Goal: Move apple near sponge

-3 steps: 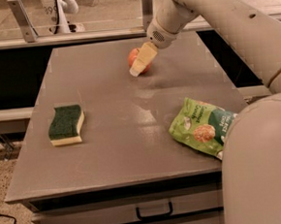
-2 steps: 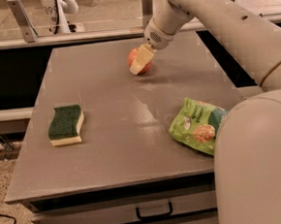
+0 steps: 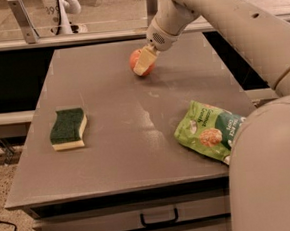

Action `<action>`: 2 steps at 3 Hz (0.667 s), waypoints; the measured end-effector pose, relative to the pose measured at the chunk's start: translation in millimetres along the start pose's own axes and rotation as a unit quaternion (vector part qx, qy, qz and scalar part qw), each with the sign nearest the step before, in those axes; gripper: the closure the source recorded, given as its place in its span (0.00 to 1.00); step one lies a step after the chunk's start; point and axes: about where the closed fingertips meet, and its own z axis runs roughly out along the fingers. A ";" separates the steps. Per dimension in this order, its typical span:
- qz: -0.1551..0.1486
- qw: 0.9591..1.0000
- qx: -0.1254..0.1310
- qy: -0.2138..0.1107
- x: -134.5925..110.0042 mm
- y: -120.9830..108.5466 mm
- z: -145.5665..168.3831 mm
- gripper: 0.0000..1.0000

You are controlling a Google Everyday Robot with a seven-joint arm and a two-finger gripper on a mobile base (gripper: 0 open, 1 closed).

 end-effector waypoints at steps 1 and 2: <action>-0.053 0.998 -0.023 -0.015 -7.5 50.8 -22.7 1.00; -0.104 0.992 -0.057 -0.034 -12.3 113.3 -37.3 1.00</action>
Offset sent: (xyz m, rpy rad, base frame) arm -0.1451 0.0604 0.0382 0.0426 -0.0500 0.3204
